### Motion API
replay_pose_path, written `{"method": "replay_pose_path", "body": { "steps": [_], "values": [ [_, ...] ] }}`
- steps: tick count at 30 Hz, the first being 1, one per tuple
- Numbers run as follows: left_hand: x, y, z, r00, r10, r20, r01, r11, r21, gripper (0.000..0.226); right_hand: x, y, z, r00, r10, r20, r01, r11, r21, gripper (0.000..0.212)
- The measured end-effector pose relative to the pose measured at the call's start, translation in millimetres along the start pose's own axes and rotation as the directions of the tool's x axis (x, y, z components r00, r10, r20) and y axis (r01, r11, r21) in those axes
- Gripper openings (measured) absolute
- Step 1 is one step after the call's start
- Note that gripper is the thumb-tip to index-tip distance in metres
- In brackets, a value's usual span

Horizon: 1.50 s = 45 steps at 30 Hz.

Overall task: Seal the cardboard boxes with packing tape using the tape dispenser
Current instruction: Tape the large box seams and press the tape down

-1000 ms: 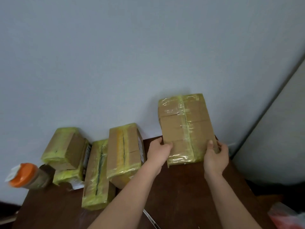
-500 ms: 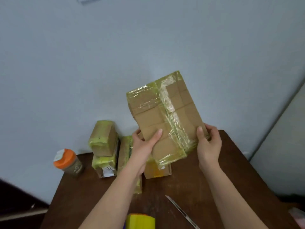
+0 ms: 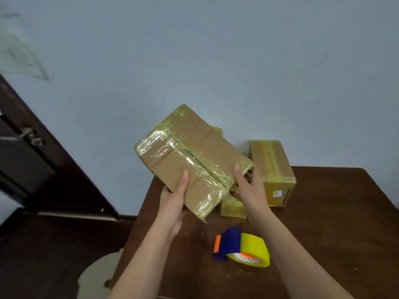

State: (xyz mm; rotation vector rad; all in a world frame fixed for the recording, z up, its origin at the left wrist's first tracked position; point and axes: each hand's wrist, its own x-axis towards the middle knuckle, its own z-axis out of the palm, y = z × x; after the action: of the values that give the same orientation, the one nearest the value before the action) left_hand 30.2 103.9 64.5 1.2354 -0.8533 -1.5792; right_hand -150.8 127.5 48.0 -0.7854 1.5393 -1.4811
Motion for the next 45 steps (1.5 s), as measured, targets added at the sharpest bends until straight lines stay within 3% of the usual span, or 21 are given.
{"method": "replay_pose_path", "body": {
  "steps": [3,7,11,13,16,20,24,30,34,45],
  "values": [
    [-8,-4,-44,0.995,-0.064,-0.083,0.063,0.998,-0.021,0.058,-12,16,31,0.998,0.025,0.061,-0.019,0.995,-0.094,0.091],
    [-16,-19,-87,0.969,-0.141,-0.202,0.106,0.979,-0.176,0.052,-29,26,56,0.986,0.059,0.159,-0.027,0.981,-0.193,0.063],
    [-21,-44,-116,0.910,-0.255,-0.328,0.143,0.934,-0.328,0.054,-33,37,56,0.952,0.110,0.285,0.014,0.916,-0.401,0.063],
    [-23,-59,-127,0.865,-0.312,-0.392,0.152,0.909,-0.387,0.059,-30,40,44,0.945,0.133,0.298,0.078,0.794,-0.603,0.068],
    [-24,-83,-136,0.808,-0.384,-0.446,0.159,0.872,-0.463,0.072,-25,46,16,0.887,0.274,0.372,0.227,0.444,-0.867,0.075],
    [-26,-114,-134,0.719,-0.509,-0.473,0.193,0.800,-0.568,0.080,-37,60,-12,0.801,0.501,0.329,0.320,0.107,-0.941,0.085],
    [-27,-137,-122,0.644,-0.581,-0.497,0.211,0.760,-0.615,0.083,-43,83,-19,0.821,0.461,0.336,0.417,-0.084,-0.905,0.075],
    [-27,-157,-112,0.640,-0.560,-0.526,0.250,0.800,-0.546,0.087,-41,100,-16,0.840,0.432,0.327,0.408,-0.106,-0.907,0.051],
    [-30,-162,-109,0.657,-0.575,-0.488,0.276,0.785,-0.554,0.085,-40,112,-28,0.856,0.391,0.339,0.431,-0.177,-0.885,0.065],
    [-33,-172,-100,0.715,-0.598,-0.361,0.317,0.739,-0.595,0.077,-43,119,-41,0.892,0.325,0.313,0.339,-0.024,-0.941,0.066]
  ]
}}
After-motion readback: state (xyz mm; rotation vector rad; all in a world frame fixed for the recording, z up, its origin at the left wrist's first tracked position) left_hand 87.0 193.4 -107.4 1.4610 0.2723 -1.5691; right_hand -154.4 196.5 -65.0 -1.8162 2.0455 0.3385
